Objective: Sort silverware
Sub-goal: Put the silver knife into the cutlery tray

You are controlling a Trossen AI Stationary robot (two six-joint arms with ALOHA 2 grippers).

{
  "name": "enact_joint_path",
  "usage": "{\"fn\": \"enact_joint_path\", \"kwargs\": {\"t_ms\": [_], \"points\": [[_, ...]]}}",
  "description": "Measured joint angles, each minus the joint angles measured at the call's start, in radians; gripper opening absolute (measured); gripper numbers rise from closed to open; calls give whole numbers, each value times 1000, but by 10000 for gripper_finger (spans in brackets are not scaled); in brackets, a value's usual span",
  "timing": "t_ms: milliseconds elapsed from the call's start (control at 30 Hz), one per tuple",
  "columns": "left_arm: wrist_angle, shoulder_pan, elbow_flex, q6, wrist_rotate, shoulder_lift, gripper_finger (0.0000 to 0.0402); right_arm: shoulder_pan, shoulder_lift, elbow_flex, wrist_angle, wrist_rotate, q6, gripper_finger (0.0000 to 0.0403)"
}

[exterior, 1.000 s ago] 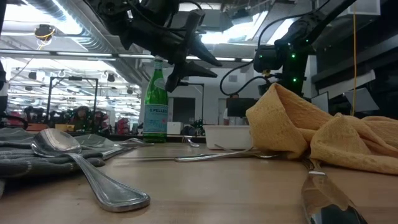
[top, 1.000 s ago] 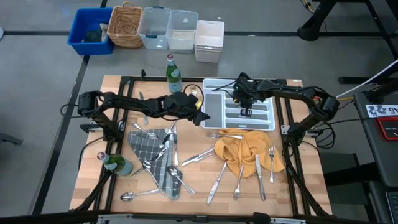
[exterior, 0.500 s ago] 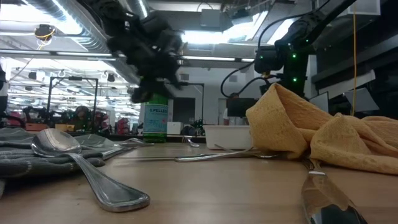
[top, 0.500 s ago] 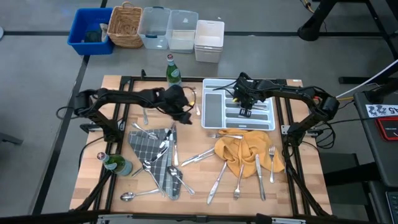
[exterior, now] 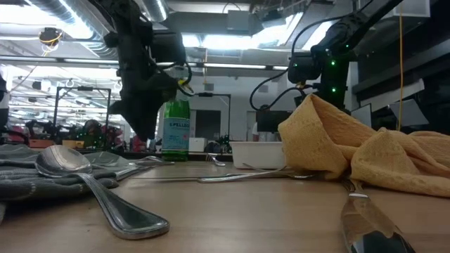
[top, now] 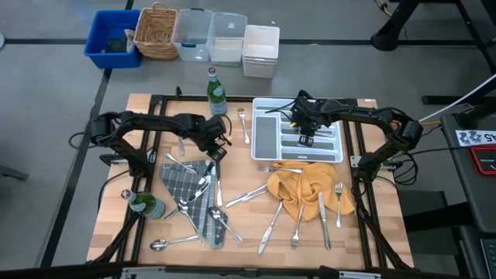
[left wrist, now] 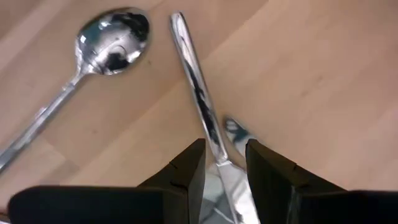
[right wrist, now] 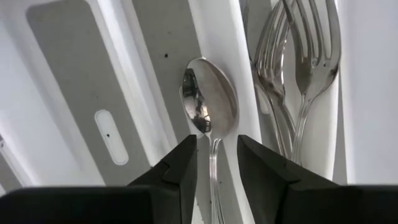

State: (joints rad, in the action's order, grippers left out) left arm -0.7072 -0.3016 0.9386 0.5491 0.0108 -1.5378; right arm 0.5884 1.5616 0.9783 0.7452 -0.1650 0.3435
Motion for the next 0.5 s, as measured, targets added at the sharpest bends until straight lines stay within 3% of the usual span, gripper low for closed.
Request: {"fn": "enact_joint_path", "kwargs": {"t_ms": [500], "points": [[-3,74,0,27,-90,-129,101,0,0,1,-46,0,1,115]]}}
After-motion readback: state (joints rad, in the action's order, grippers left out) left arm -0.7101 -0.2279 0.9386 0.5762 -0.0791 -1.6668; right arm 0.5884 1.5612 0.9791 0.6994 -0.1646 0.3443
